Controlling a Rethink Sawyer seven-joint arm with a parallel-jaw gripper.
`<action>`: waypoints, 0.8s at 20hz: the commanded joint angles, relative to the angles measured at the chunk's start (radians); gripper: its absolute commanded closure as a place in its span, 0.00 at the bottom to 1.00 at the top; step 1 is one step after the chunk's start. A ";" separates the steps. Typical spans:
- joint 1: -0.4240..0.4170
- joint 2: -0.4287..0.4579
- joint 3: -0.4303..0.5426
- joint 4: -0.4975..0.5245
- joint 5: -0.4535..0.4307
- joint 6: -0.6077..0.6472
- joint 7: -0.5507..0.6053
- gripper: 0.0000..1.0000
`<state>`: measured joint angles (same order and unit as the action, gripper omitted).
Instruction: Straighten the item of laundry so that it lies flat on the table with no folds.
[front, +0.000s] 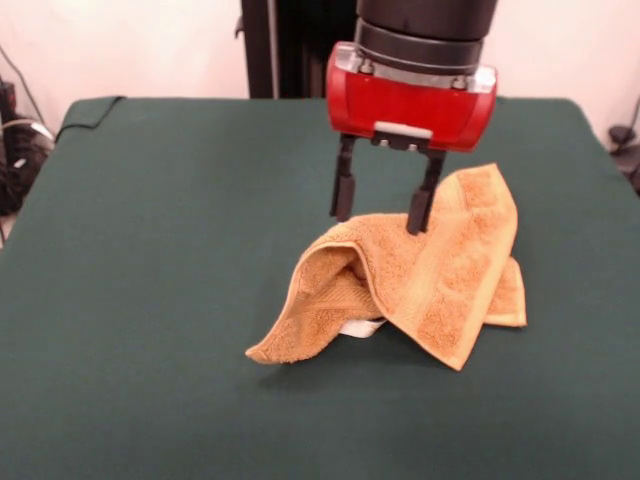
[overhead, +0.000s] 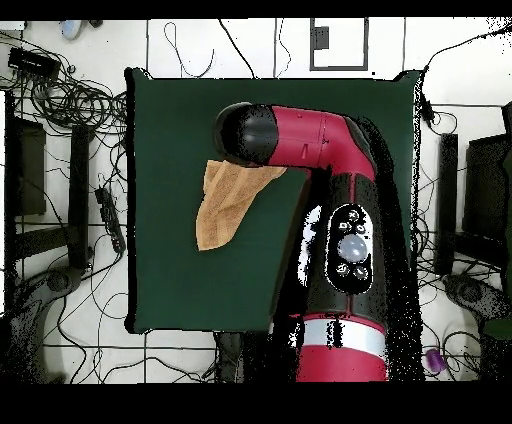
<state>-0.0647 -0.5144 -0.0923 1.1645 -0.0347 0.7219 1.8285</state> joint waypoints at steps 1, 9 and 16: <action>0.052 0.040 0.047 0.009 0.014 0.054 0.157 0.00; 0.080 0.065 0.031 -0.008 0.028 0.043 0.201 0.00; 0.091 0.093 0.024 -0.017 0.032 0.012 0.216 0.00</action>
<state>-0.0071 -0.4671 -0.0978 1.1254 -0.0315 0.7217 1.8285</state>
